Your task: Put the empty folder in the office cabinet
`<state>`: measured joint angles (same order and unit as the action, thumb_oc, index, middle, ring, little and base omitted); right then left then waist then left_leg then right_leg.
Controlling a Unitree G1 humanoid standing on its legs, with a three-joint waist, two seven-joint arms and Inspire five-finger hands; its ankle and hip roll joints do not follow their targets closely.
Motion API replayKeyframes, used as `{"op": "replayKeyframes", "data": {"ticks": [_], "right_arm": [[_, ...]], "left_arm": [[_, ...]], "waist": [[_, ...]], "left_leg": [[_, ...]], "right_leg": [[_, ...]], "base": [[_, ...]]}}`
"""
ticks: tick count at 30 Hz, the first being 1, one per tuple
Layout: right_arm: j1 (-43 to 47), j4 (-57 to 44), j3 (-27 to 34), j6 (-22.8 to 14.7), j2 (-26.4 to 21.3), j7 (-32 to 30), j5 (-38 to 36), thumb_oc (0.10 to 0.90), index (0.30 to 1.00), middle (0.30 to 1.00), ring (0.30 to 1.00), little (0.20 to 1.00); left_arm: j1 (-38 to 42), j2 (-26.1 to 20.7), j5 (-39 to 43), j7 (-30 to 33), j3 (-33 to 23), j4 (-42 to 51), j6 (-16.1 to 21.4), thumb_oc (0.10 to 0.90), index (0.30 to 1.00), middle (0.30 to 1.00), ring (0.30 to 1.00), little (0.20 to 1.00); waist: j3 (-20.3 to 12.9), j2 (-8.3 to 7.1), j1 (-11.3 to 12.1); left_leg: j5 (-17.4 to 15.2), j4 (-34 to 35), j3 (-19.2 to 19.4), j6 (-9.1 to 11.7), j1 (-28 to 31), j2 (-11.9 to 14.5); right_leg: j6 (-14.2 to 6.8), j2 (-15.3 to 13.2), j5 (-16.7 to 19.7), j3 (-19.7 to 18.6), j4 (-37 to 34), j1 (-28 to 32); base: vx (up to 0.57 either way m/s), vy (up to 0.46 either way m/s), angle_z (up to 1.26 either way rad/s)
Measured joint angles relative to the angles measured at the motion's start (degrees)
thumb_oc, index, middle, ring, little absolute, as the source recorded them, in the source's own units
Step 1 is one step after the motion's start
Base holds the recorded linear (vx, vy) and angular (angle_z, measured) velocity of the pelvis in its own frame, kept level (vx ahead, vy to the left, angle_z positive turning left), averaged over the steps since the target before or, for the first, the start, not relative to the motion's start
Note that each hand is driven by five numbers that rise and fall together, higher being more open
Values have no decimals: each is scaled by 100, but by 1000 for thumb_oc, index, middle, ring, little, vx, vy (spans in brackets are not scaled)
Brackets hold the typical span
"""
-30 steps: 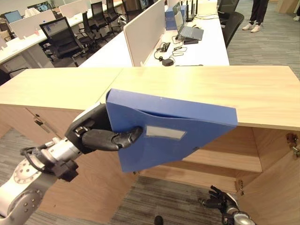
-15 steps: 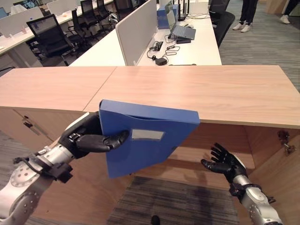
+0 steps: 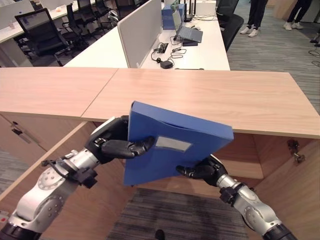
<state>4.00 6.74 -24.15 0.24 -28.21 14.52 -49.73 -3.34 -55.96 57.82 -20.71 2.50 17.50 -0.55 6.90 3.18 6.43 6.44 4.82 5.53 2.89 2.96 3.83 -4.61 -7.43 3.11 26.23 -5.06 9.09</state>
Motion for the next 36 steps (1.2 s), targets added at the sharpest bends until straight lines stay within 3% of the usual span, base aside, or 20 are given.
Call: {"op": "replayKeyframes", "data": {"ticks": [11,17,20,26,27,28,29,36], "right_arm": [[135,24,145,28,128,-48,-230,800,900,900,900,900],[133,47,279,-35,439,-82,-742,800,900,900,900,900],[134,121,280,-171,557,-138,-1112,800,900,900,900,900],[134,122,239,-233,558,-141,-1137,800,900,900,900,900],[133,122,236,-237,558,-141,-1137,576,564,564,564,564],[133,122,193,-236,558,-141,-1137,522,484,484,484,484],[133,122,186,-237,553,-141,-1136,400,300,300,300,300],[133,268,1,-240,519,-122,-1101,400,300,300,300,300]], "left_arm": [[-77,-168,418,-134,-3,2,-200,400,300,300,300,300],[-158,-28,560,-254,-297,-169,-209,400,300,300,300,300],[-113,298,757,-365,-325,-625,-271,400,300,300,300,300],[-95,299,846,-372,-325,-649,-307,400,300,300,300,300],[-94,299,846,-373,-325,-649,-307,400,300,300,300,300],[-91,299,845,-373,-325,-649,-307,400,300,300,300,300],[-86,299,846,-373,-325,-649,-307,400,300,300,300,300],[-77,289,826,-358,-333,-765,-317,400,300,300,300,300]], "waist": [[-1,5,89],[-2,14,134],[-11,56,131],[-12,58,150],[-12,58,150],[-12,57,149],[-12,57,149],[-12,55,147]], "left_leg": [[-2,2,-1,0,-2,-3],[-2,1,-1,-1,-1,-4],[-2,1,5,-1,1,-2],[-1,-1,8,-1,5,-4],[-1,0,8,-1,5,-4],[-1,0,9,-1,6,-2],[-1,0,9,-2,8,-2],[1,1,8,-3,13,-1]], "right_leg": [[1,-4,0,1,0,-1],[1,-6,1,0,0,0],[6,-5,4,-4,0,-1],[9,-5,7,-5,0,0],[9,-5,8,-5,0,0],[11,-3,9,-6,0,1],[12,-2,10,-7,0,3],[13,-1,12,-7,0,8]], "base": [[0,0,0],[0,0,0],[0,0,0],[0,0,0],[0,0,0],[0,0,0],[0,0,0],[0,0,0]]}}
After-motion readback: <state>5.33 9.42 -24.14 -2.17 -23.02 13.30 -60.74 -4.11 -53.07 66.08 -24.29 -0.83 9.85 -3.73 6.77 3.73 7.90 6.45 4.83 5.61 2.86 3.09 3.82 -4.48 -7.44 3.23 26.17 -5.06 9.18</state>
